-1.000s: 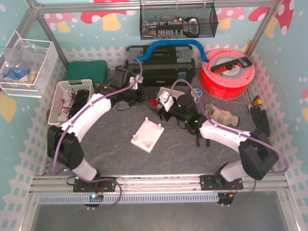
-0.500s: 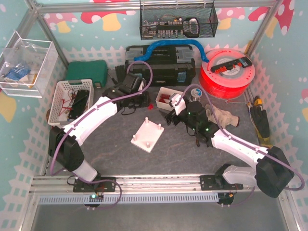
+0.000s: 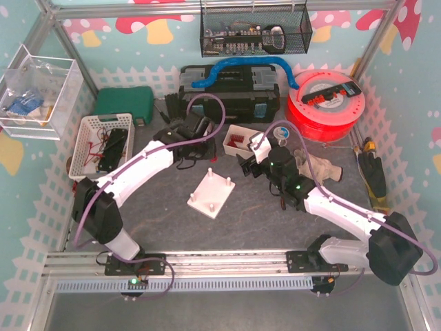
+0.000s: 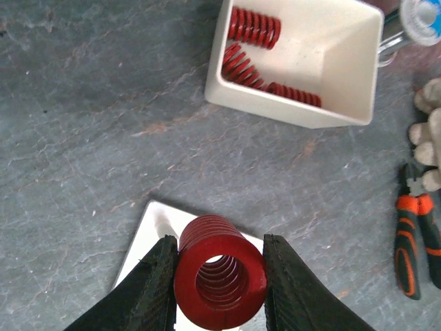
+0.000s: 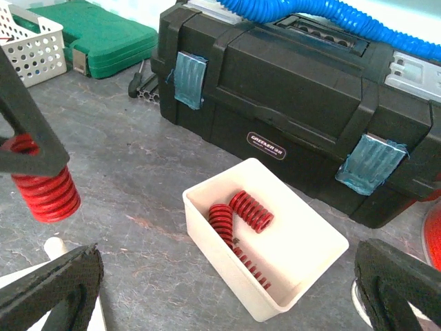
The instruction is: Install the large spring
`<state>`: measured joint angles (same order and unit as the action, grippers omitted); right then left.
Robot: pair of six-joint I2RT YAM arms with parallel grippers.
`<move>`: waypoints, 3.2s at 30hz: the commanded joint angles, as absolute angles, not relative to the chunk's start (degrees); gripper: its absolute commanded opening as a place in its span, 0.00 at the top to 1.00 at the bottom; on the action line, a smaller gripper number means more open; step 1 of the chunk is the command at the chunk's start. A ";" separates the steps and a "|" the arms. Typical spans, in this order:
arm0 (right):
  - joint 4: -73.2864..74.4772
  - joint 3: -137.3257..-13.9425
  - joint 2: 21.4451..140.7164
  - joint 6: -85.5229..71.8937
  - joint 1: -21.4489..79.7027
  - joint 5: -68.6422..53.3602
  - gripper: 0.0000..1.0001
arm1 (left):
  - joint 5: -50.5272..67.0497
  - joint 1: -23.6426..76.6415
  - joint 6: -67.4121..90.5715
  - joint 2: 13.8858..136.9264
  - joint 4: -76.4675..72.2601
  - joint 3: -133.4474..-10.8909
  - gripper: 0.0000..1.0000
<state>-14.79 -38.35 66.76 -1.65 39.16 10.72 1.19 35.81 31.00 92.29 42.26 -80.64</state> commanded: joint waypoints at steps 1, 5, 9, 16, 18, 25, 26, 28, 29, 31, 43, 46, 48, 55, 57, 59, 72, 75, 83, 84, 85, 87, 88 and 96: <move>-15.29 -37.71 65.70 -2.73 39.46 12.46 0.01 | -0.21 36.19 29.89 93.95 42.71 -79.01 1.00; -15.21 -37.79 65.62 -3.27 39.43 12.58 0.01 | -0.15 36.22 29.97 94.64 42.80 -78.08 1.00; -15.12 -37.91 65.71 -3.48 39.40 12.58 0.01 | -0.44 36.26 29.89 95.10 42.71 -77.45 1.00; -14.87 -38.58 66.24 -3.02 39.42 12.84 0.01 | -0.22 36.21 29.37 95.96 42.80 -76.98 1.00; -14.81 -38.79 66.56 -2.82 39.41 12.88 0.01 | -0.45 36.21 29.32 95.99 42.72 -76.38 1.00; -14.84 -39.53 67.13 -2.45 39.38 12.97 0.01 | -0.02 36.31 28.49 97.80 41.39 -75.81 1.00; -14.85 -39.47 67.17 -2.40 39.38 12.96 0.01 | -0.07 36.27 28.48 98.20 41.15 -75.94 0.99; -14.85 -39.65 67.36 -2.29 39.38 12.81 0.01 | -0.20 36.21 28.40 98.94 40.34 -76.11 0.98; -14.77 -39.81 67.35 -2.29 39.38 12.72 0.01 | -0.04 36.26 28.25 99.27 39.96 -76.04 0.97; -14.57 -40.02 67.46 -2.22 39.38 12.68 0.01 | -0.12 36.23 28.06 99.97 39.65 -75.89 0.96; -11.34 -42.88 69.93 -5.18 39.31 11.61 0.01 | 0.77 36.26 28.12 101.49 38.43 -74.08 0.67; -6.94 -46.26 72.69 -7.62 38.67 10.53 0.01 | 1.89 36.22 28.07 101.51 38.33 -73.62 0.65; -4.52 -49.06 74.29 -8.79 38.36 10.10 0.01 | 2.10 36.22 27.97 101.43 38.34 -73.48 0.61; -2.79 -52.91 76.56 -12.27 35.73 6.96 0.01 | 2.26 36.23 27.90 99.87 38.70 -73.54 0.50; -2.39 -53.81 77.56 -12.30 34.15 5.51 0.01 | 2.58 36.05 28.46 98.79 39.22 -74.00 0.45; -1.91 -55.18 78.95 -11.95 32.33 4.15 0.01 | 3.63 35.27 29.44 97.28 39.74 -74.62 0.40; 4.59 -72.26 99.56 -5.20 25.47 -8.72 0.28 | 6.65 28.13 34.52 84.55 39.77 -74.62 0.17; 7.91 -77.02 105.59 -3.29 25.29 -9.99 0.46 | 5.35 27.36 34.67 81.82 39.75 -73.86 0.06; 12.44 -85.18 116.10 2.03 25.10 -7.54 0.56 | 5.36 26.89 35.27 77.20 39.81 -71.08 0.01; 12.76 -85.90 117.44 2.70 25.12 -7.35 0.56 | 5.57 26.89 35.25 76.77 39.81 -70.84 0.01; 13.19 -86.68 118.28 3.33 25.13 -7.11 0.56 | 5.66 26.83 35.24 76.44 39.90 -70.62 0.01; 14.04 -88.34 120.07 4.13 25.14 -5.84 0.57 | 5.86 26.76 35.33 75.74 39.98 -70.34 0.01; 14.40 -89.29 120.81 4.32 25.14 -4.71 0.57 | 5.87 26.72 35.33 75.42 40.03 -70.25 0.01; 13.98 -90.62 123.56 5.15 25.14 -2.01 0.55 | 6.24 26.54 35.48 75.56 40.52 -70.31 0.01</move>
